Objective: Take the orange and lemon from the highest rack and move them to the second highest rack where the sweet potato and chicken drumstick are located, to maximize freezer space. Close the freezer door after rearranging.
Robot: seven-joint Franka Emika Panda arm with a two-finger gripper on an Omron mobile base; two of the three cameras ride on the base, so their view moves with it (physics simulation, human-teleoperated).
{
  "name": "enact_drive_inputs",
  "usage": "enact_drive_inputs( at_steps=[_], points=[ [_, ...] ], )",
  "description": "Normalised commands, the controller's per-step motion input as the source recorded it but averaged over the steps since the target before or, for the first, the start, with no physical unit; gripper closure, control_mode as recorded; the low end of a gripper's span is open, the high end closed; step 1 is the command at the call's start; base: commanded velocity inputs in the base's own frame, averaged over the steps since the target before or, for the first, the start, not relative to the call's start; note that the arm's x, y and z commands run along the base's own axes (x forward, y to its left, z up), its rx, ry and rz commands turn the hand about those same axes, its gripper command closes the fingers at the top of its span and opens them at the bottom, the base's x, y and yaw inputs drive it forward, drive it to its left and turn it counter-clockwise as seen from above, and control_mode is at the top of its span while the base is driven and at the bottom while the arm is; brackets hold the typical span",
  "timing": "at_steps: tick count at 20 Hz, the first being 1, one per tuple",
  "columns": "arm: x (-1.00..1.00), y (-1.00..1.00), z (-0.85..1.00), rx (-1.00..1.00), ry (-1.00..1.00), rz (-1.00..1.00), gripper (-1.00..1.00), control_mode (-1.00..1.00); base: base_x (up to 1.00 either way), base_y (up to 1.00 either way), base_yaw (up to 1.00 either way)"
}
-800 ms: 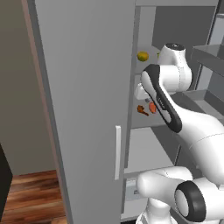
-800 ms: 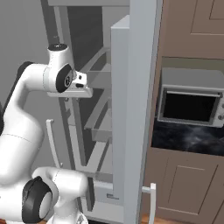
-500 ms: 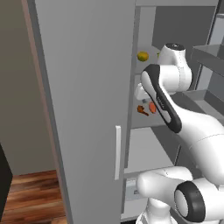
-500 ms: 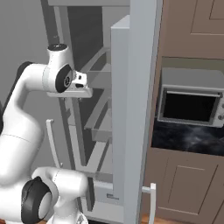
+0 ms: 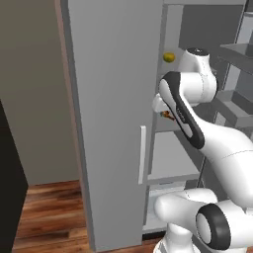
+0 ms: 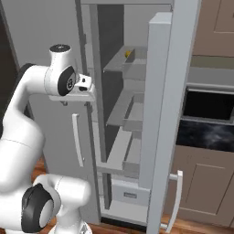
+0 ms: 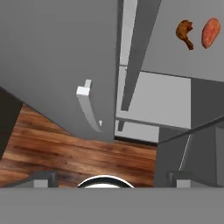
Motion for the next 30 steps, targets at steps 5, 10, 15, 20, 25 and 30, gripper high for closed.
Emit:
enact_drive_inputs(
  at_steps=[5, 10, 15, 20, 25, 30],
  points=[
    [0.0, 0.0, 0.0, 0.0, 0.0, 0.0, -1.0, 1.0, -0.05, 0.23, -0.36],
    [0.0, 0.0, 0.0, 0.0, 0.0, 0.0, -1.0, 1.0, 0.19, 0.32, -0.45],
    [0.0, 0.0, 0.0, 0.0, 0.0, 0.0, -1.0, 1.0, 0.33, 0.3, -0.28],
    [0.0, 0.0, 0.0, 0.0, 0.0, 0.0, -1.0, 1.0, 0.52, 0.22, -0.28],
    [0.0, 0.0, 0.0, 0.0, 0.0, 0.0, -1.0, 1.0, 0.6, 0.07, -0.28],
    [0.0, 0.0, 0.0, 0.0, 0.0, 0.0, -1.0, 1.0, 0.39, 0.08, -0.32]
  ],
)
